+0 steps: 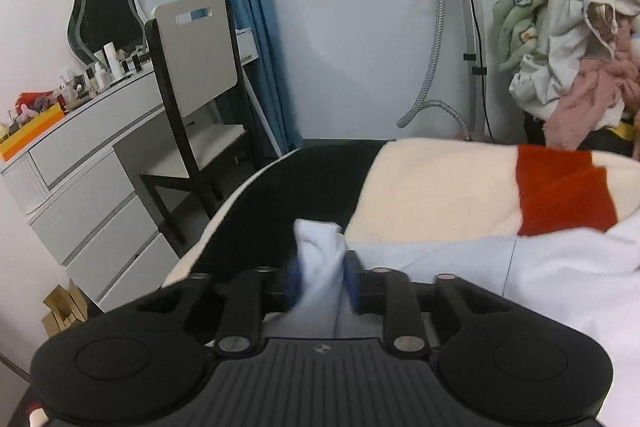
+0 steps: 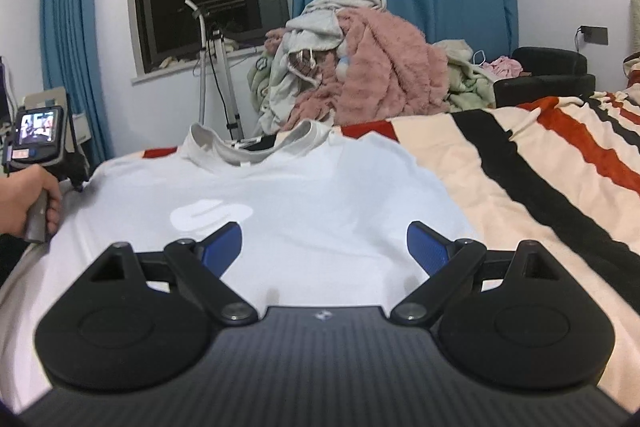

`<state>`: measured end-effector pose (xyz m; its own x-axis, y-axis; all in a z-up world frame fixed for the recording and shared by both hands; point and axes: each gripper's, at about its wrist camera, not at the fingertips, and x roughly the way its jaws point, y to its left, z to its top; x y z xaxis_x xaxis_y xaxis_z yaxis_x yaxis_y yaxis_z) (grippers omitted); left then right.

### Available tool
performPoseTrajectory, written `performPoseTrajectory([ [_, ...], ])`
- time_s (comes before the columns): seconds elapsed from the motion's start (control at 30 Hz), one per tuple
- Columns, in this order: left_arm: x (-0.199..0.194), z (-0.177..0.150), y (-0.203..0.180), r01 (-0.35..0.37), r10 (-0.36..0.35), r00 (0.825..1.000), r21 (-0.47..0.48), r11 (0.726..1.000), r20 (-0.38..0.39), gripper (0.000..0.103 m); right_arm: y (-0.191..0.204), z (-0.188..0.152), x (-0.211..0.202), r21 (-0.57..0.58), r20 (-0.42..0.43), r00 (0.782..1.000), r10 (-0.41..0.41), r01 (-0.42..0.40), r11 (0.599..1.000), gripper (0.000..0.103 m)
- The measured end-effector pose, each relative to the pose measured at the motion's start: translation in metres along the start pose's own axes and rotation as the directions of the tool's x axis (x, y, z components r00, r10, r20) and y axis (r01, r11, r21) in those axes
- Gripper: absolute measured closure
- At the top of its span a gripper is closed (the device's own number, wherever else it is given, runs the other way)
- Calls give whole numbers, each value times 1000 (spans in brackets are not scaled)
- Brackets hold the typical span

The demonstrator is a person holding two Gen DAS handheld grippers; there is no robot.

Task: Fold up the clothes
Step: 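Grasp the T-shirt hem with the left gripper, then pull the hem with the left gripper to spread the T-shirt flat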

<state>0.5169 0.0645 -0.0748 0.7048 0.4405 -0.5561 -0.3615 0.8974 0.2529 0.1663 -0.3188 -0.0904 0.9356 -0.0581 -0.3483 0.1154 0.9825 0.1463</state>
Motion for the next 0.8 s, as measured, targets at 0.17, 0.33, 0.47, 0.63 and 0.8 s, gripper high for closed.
performPoseTrajectory([
  [0.17,-31,-8,3,53,-54,998,-29,998,-28,38,3,-1,8,5,-17,1000,13,-13,1000,12],
  [0.33,-96,-23,23,150,-166,984,-190,970,-69,30,4,1,4,20,-31,999,43,-43,999,12],
  [0.47,-173,-49,29,222,-231,972,-145,964,-45,30,3,7,-12,9,-2,999,34,-34,999,12],
  [0.63,-264,-104,40,301,-303,953,-67,951,-24,30,1,17,-44,-14,53,999,11,-11,1000,12],
  [0.8,-335,-175,67,351,-351,936,-17,936,-15,30,-3,21,-80,1,69,997,17,-17,1000,12],
])
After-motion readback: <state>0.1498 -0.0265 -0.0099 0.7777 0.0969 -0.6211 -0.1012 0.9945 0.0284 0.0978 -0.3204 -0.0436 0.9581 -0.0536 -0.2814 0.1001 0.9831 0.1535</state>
